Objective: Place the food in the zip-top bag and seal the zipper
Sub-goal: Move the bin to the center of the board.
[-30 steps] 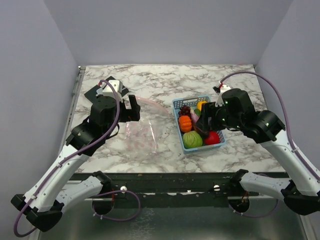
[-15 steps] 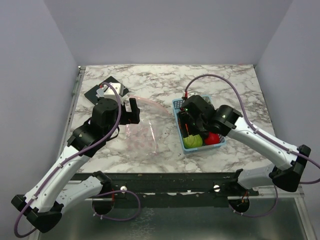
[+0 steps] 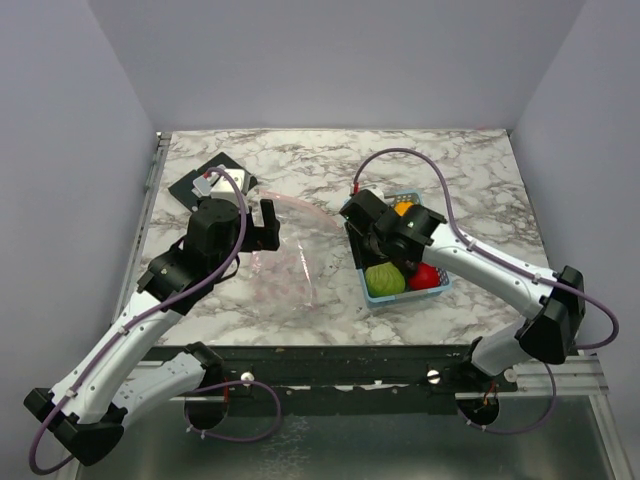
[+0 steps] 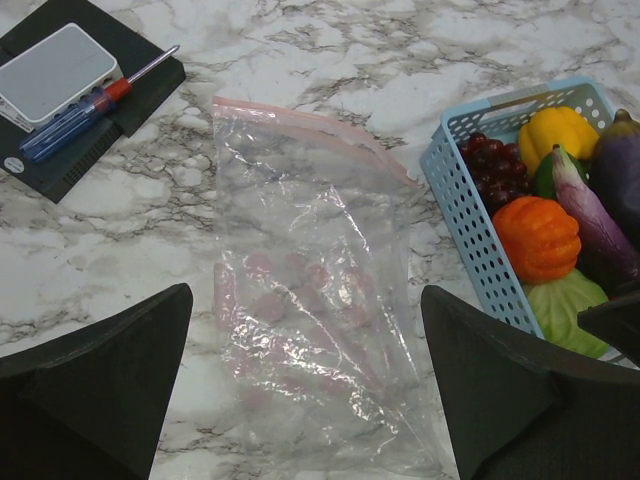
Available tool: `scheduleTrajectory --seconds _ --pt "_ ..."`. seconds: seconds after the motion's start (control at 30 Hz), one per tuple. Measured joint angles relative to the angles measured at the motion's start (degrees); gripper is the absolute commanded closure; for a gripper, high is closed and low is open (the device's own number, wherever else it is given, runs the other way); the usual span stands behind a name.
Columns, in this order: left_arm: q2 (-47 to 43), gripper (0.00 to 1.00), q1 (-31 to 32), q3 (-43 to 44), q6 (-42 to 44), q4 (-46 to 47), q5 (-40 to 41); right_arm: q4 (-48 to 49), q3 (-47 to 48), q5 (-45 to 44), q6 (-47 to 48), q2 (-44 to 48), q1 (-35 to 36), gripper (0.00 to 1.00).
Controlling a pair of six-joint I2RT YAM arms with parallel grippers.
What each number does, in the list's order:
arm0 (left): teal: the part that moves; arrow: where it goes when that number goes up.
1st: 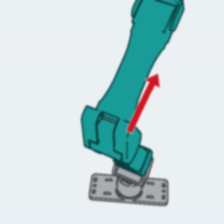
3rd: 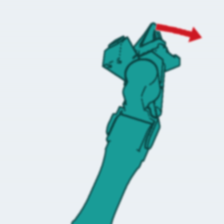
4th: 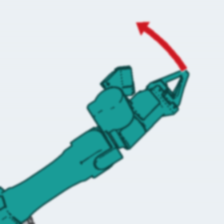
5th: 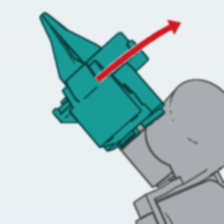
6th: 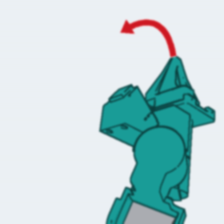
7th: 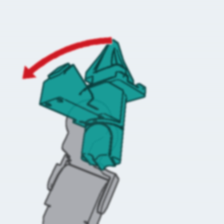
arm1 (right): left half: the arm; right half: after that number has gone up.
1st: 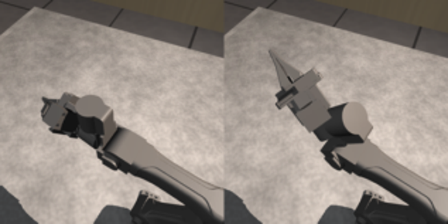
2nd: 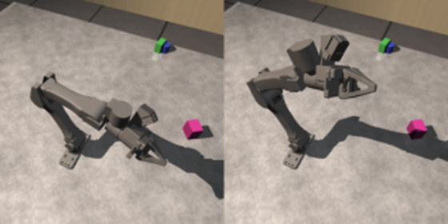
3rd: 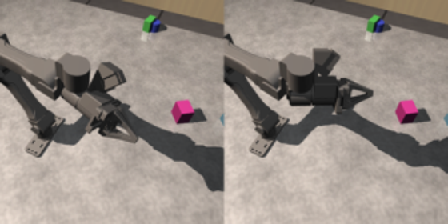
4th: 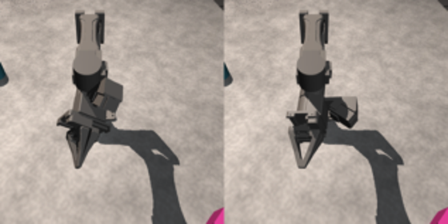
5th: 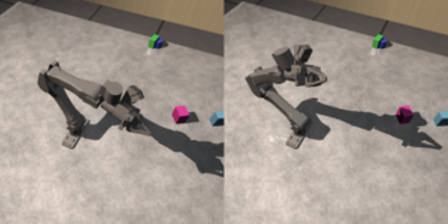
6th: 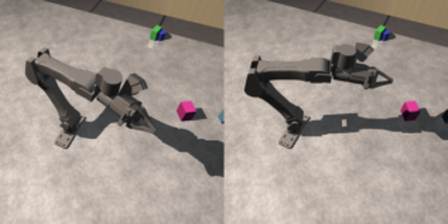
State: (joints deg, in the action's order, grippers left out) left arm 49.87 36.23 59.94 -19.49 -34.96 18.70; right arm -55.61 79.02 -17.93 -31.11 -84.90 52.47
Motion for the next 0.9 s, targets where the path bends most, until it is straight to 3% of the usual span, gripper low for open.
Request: scheduleTrajectory --seconds 0.9 --pt "-2.4 0.01 0.0 -4.7 0.0 1.0 -2.6 7.0 -3.7 -3.4 -3.6 -11.3 0.0 0.64"
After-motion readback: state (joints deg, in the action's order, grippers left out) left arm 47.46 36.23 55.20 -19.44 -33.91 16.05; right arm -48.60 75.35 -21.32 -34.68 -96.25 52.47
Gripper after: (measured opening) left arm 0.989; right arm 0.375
